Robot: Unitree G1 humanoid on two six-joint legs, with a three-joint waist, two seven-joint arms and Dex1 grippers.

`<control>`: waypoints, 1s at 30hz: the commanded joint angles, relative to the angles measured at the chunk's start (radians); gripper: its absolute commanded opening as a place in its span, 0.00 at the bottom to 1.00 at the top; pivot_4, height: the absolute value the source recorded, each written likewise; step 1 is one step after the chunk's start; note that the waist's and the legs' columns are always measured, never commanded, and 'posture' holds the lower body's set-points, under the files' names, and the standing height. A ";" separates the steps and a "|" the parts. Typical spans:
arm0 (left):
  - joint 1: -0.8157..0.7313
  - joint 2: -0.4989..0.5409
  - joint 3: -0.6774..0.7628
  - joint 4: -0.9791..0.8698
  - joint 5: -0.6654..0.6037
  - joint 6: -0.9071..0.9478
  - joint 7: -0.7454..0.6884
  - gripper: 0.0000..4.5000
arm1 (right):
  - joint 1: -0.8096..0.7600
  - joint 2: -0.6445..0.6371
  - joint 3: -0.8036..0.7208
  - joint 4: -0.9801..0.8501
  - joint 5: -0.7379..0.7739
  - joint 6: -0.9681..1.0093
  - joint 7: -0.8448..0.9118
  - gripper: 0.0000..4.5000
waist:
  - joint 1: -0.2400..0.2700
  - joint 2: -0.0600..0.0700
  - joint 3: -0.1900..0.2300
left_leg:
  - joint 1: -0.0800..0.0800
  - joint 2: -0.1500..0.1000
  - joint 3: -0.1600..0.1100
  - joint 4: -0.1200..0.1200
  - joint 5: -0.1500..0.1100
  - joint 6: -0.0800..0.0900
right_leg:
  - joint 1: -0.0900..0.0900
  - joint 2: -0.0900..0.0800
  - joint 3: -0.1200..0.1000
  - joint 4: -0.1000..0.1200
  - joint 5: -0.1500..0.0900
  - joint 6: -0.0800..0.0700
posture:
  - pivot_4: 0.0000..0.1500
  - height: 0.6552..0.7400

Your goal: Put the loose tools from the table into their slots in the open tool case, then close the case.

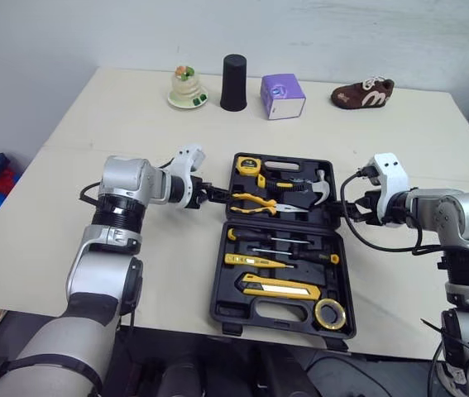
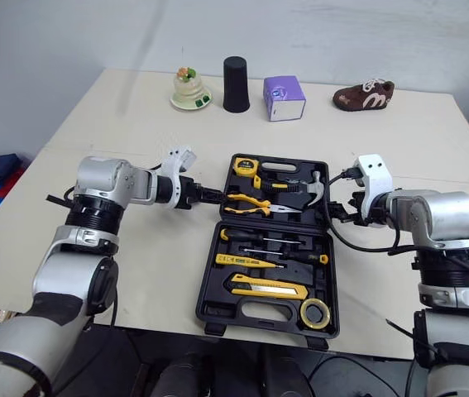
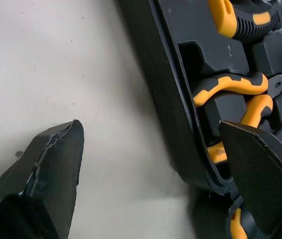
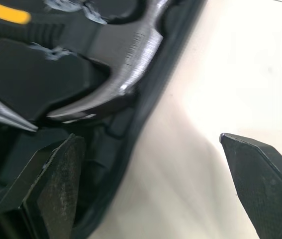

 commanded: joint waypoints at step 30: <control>0.048 -0.143 -0.145 0.045 0.085 0.002 0.096 0.12 | -0.026 0.050 0.018 0.062 -0.045 0.039 -0.064 0.00 | -0.001 0.006 -0.015 | 0.013 0.000 -0.004 -0.003 -0.001 0.000 | 0.017 0.000 -0.002 -0.009 0.002 0.001 | 1.00 0.98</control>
